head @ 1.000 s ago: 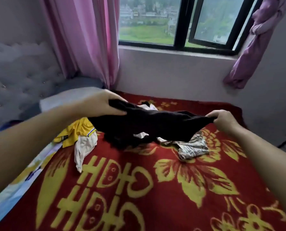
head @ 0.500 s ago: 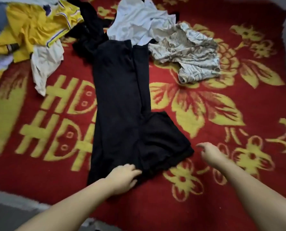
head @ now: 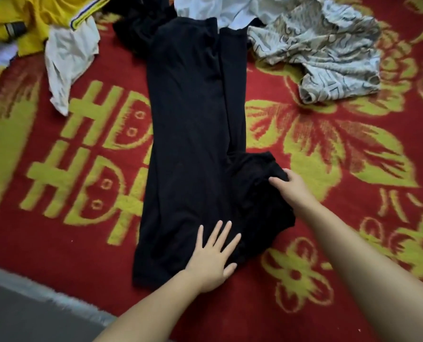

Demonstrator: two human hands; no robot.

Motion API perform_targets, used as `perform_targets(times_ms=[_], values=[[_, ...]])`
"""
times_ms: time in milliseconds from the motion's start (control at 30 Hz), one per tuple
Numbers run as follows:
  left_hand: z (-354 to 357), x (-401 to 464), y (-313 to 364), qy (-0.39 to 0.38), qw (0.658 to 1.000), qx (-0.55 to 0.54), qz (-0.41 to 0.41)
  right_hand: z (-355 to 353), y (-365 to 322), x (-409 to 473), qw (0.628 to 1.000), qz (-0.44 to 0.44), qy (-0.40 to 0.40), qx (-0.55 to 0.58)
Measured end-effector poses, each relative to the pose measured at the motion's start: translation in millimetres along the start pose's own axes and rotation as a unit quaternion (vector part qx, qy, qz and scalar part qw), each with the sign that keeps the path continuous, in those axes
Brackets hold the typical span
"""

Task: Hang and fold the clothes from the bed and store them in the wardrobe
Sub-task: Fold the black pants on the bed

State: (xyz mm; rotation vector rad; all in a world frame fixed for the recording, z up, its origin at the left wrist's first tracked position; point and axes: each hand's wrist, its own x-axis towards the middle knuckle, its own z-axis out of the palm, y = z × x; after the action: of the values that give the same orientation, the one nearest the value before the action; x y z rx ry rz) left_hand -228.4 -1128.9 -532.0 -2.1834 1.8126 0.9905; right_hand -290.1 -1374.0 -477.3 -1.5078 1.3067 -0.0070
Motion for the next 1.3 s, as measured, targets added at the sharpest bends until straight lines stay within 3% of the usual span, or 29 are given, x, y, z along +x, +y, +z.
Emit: perform_targets(times_ms=[67, 167, 267, 333, 433, 500, 633, 733, 767, 800, 867, 967, 1033, 1100, 1133, 1200, 1233, 1300], values=[[-10.7, -17.5, -13.2, 0.006, 0.999, -0.032, 0.039, 21.9, -34.8, -14.7, 0.992, -0.052, -0.104, 0.049], [-30.5, -48.3, -47.2, 0.108, 0.991, -0.038, 0.069, 60.6, -59.8, -35.6, 0.957, -0.075, -0.276, -0.039], [-33.0, -88.5, -105.1, 0.189, 0.981, -0.028, 0.031, 75.8, -50.6, -49.8, 0.945, -0.14, -0.225, -0.192], [-30.9, -107.7, -142.6, 0.171, 0.984, 0.044, 0.007, 80.2, -23.1, -64.3, 0.876, -0.203, -0.257, -0.354], [-28.0, -107.9, -170.7, 0.057, 0.984, 0.161, 0.055, 94.8, 33.1, -87.9, 0.685, -0.293, -0.3, -0.596], [-21.9, -93.7, -171.7, 0.035, 0.971, 0.2, 0.128, 106.9, 55.0, -94.9, 0.641, -0.306, -0.263, -0.652], [-20.3, -64.3, -166.7, -0.013, 0.969, 0.182, 0.167, 118.3, 58.8, -91.5, 0.649, -0.341, -0.187, -0.654], [-38.6, -58.5, -154.3, -0.042, 0.995, -0.047, 0.083, 114.6, 43.0, -89.2, 0.68, -0.283, -0.243, -0.632], [-49.7, -61.6, -150.1, -0.078, 0.984, -0.155, 0.031, 112.6, 32.2, -90.5, 0.699, -0.254, -0.276, -0.609], [-60.3, -66.3, -148.5, -0.128, 0.96, -0.249, -0.016, 109.3, 19.7, -91.6, 0.727, -0.227, -0.315, -0.566], [-83.1, -75.5, -153.5, -0.204, 0.908, -0.364, -0.035, 97.1, -13.2, -94.1, 0.774, -0.158, -0.397, -0.467], [-115.6, -84.5, -169.0, -0.208, 0.828, -0.516, -0.06, 74.7, -60.2, -81.8, 0.794, -0.092, -0.45, -0.398], [-130.0, -78.1, -182.2, -0.131, 0.746, -0.645, -0.103, 67.8, -81.3, -61.0, 0.859, -0.098, -0.362, -0.349], [-140.2, -60.4, -192.9, -0.004, 0.693, -0.705, -0.151, 68.9, -90.1, -36.7, 0.913, -0.137, -0.196, -0.33], [-140.7, -47.8, -195.3, 0.071, 0.7, -0.685, -0.189, 73.1, -89.3, -27.9, 0.915, -0.151, -0.101, -0.359], [-130.4, -28.0, -192.0, 0.208, 0.783, -0.51, -0.288, 87.1, -80.1, -26.4, 0.884, -0.201, 0.053, -0.418], [-122.1, -24.8, -185.7, 0.257, 0.835, -0.386, -0.296, 97.5, -72.1, -32.7, 0.863, -0.252, 0.085, -0.429], [-93.4, -24.0, -165.9, 0.29, 0.924, -0.174, -0.178, 121.5, -46.1, -53.9, 0.813, -0.351, 0.044, -0.462]])
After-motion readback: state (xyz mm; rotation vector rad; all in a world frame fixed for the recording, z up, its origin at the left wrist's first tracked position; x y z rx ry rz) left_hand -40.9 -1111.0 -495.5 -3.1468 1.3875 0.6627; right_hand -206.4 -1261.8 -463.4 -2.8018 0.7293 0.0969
